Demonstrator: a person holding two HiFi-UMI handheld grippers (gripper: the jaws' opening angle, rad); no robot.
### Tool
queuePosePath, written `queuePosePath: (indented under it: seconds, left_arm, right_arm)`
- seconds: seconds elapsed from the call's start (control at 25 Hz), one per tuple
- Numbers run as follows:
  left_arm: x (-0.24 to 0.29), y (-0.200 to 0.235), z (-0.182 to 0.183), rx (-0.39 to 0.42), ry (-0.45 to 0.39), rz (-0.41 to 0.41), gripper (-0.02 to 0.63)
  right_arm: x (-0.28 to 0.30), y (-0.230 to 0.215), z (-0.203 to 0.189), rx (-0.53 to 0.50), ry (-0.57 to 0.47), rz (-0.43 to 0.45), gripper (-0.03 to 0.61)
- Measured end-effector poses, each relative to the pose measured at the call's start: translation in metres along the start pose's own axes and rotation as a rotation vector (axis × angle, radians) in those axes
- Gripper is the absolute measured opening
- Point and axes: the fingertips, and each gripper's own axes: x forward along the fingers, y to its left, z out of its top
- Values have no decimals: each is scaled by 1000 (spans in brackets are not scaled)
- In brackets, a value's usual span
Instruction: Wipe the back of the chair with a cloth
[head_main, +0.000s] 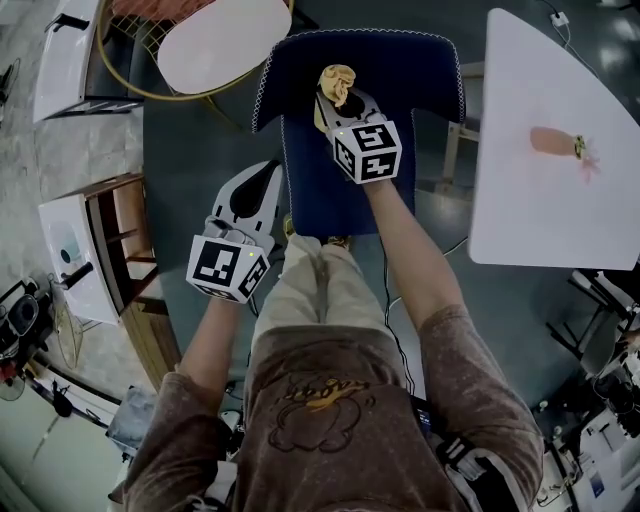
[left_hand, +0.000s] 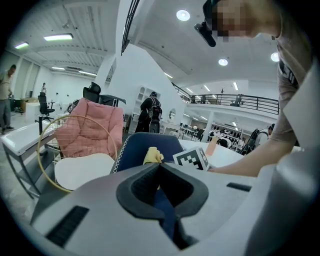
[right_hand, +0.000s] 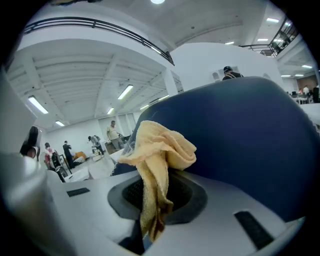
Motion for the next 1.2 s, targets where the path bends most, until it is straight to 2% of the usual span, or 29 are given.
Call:
queuePosePath:
  seconds: [0.32,0.44,0.76,1.04,1.2]
  left_arm:
    - [-17,13,-6,-31,-5,49,9]
    - [-20,18,-8,-40,-14,59,9]
    - [-20,11,-25,-59,-17,33,9]
    - [-8,-7,-33,-40,4,-28,9]
    - [-3,-11,-35,-31,12,-46,9]
  right_arm:
    - [25,81,1,-31,18,219,71]
    - [22,90,-2,-62,20,236,71]
    - [-21,32,-16,-73,-12,46,71]
    - [-84,-68,-26,-94,-34,-245,71]
    - [-117,-118,-37,-79,-15,-366,71]
